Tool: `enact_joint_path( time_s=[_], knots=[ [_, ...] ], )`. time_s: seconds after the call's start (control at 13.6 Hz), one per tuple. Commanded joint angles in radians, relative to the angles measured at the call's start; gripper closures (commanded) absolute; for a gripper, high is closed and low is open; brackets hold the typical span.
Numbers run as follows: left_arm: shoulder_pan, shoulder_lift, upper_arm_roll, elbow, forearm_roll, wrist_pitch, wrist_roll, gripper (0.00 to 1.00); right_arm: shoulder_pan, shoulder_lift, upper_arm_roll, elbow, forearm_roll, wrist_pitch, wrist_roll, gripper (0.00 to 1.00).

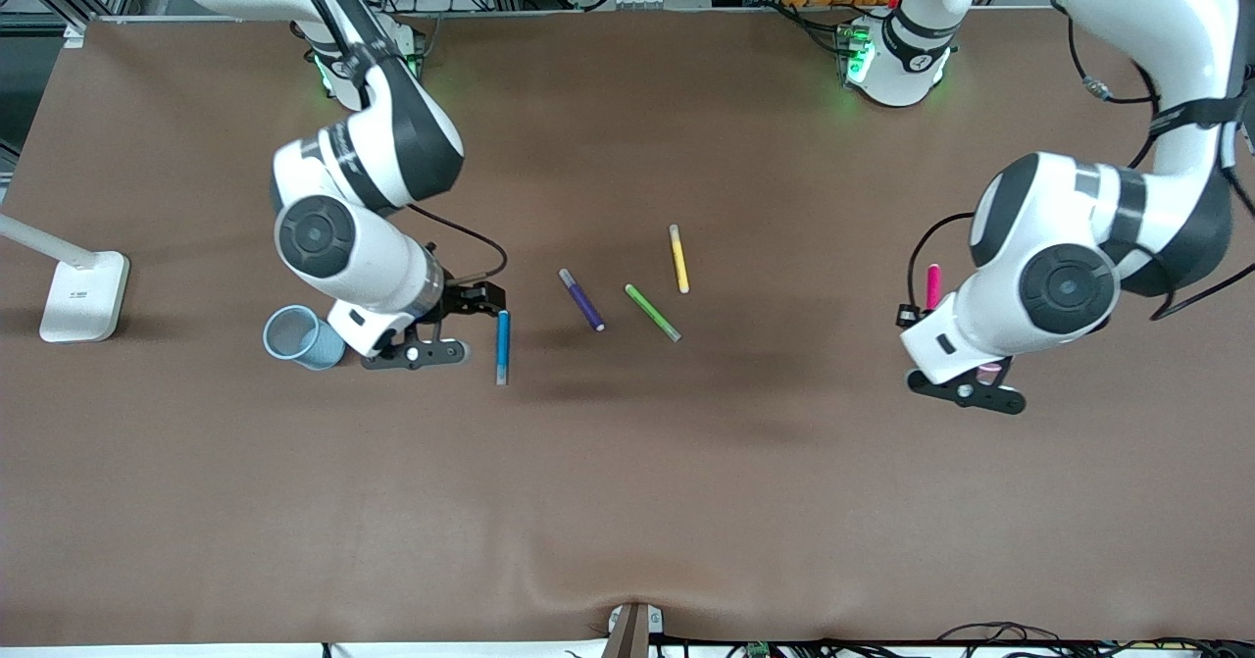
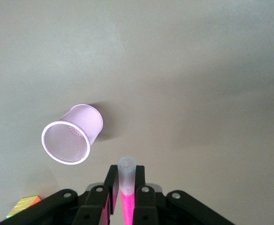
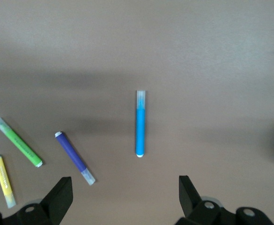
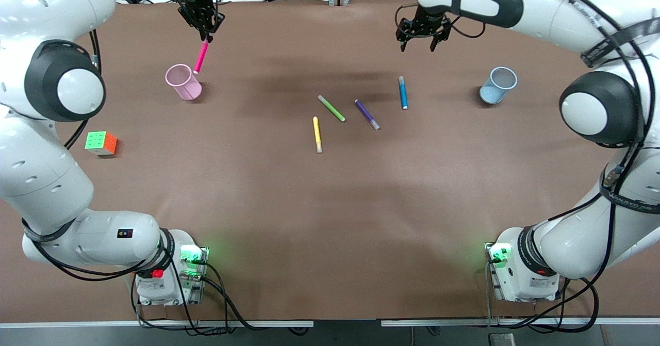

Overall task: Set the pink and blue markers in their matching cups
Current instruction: 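Lift the pink marker toward the pink cup while the right gripper grasps blue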

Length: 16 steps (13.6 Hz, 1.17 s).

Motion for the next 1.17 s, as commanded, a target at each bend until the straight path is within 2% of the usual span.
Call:
enact_joint_path(
  time_s=[0.0,0.22,0.37,0.51,0.81,1.1],
  knots=[
    [0.002,-0.069,-0.012,-0.033,0.002,-0.012,0.017,1.0,0.016,0.076,-0.006,0.032,0.002,0.075,0.007,0.0],
    [0.033,-0.106,-0.013,-0.036,-0.004,-0.014,0.061,1.0,0.025,0.193,-0.008,0.125,-0.007,0.091,-0.046,0.0],
    [0.069,-0.124,-0.015,-0.047,-0.016,-0.035,0.101,1.0,0.03,0.245,-0.008,0.147,-0.027,0.112,-0.11,0.0],
    [0.099,-0.168,-0.015,-0.081,-0.022,-0.038,0.142,1.0,0.016,0.27,-0.009,0.141,-0.035,0.157,-0.164,0.0],
    [0.16,-0.198,-0.015,-0.101,-0.061,-0.035,0.147,1.0,-0.004,0.325,-0.009,0.136,-0.032,0.166,-0.192,0.0],
    [0.214,-0.202,-0.013,-0.105,-0.05,0.035,0.164,1.0,-0.001,0.348,-0.009,0.107,-0.044,0.22,-0.194,0.0]
  ],
)
